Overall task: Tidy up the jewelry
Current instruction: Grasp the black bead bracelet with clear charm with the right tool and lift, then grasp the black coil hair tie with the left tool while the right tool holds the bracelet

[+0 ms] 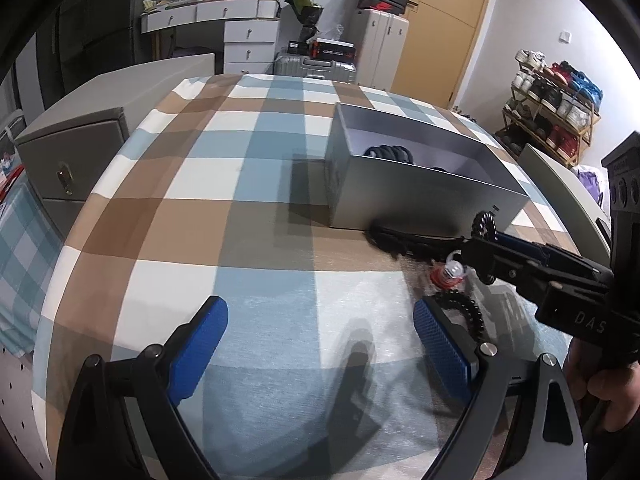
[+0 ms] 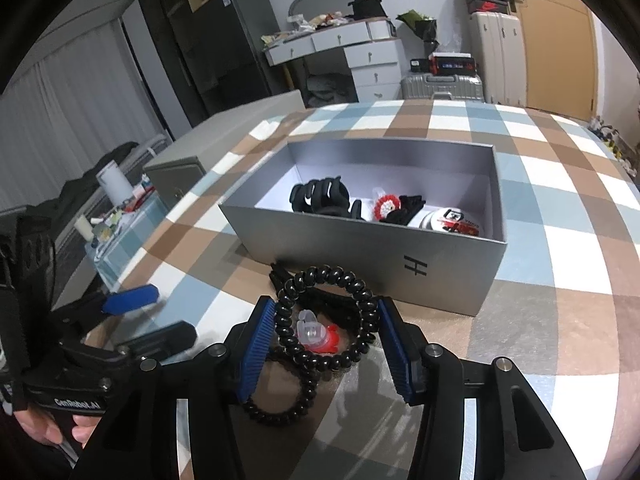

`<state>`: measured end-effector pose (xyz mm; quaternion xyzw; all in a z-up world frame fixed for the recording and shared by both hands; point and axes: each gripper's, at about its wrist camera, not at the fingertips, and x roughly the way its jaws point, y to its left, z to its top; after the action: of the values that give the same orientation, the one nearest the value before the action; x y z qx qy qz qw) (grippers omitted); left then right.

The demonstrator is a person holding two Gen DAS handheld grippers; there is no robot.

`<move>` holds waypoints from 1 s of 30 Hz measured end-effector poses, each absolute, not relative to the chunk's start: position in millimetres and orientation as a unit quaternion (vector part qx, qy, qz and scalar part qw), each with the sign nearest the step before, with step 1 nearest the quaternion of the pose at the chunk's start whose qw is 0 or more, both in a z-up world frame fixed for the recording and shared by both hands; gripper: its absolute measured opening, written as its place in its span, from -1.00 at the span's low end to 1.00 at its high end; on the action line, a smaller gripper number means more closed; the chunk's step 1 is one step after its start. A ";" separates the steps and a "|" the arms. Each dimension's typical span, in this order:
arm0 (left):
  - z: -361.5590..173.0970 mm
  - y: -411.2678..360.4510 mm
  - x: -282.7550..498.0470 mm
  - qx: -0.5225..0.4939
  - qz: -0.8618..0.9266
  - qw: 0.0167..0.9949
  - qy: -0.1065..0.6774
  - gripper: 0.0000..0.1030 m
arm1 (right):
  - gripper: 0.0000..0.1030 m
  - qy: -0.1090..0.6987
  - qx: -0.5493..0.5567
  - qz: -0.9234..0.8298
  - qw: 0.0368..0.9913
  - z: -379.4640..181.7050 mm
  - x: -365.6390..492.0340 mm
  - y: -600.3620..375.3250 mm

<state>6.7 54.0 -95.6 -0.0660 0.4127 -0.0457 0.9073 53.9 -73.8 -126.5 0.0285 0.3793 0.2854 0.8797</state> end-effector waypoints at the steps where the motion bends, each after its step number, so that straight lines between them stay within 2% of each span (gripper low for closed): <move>1: -95.5 51.9 7.2 -0.064 -0.048 0.907 0.414 0.78 | -0.02 0.376 0.031 0.287 0.881 -125.2 52.7 -75.6; 13: -100.0 16.0 20.8 -0.073 -0.117 0.883 0.449 0.78 | -0.05 0.339 0.061 0.280 0.896 -107.5 43.9 -110.3; 24: -103.4 -23.2 27.3 -0.031 -0.150 0.870 0.468 0.77 | -0.06 0.327 0.079 0.269 0.902 -107.4 36.8 -135.2; 25: -102.8 -25.2 27.8 -0.026 -0.150 0.870 0.468 0.71 | -0.06 0.326 0.081 0.269 0.903 -107.6 36.4 -136.6; 26: -102.8 -26.7 27.4 -0.021 -0.151 0.871 0.467 0.51 | -0.06 0.326 0.082 0.269 0.903 -107.7 35.9 -138.3; 28: -102.9 -30.2 26.7 0.001 -0.137 0.872 0.469 0.29 | -0.06 0.324 0.084 0.268 0.903 -107.6 35.2 -140.5; 30: -102.4 -32.3 26.6 0.015 -0.130 0.872 0.471 -0.07 | -0.06 0.323 0.085 0.265 0.905 -107.5 35.0 -142.0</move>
<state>26.6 -32.3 -102.4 0.0154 0.4711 -0.1304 0.8722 35.0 -142.0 -107.5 0.0853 0.3232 0.2648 0.9045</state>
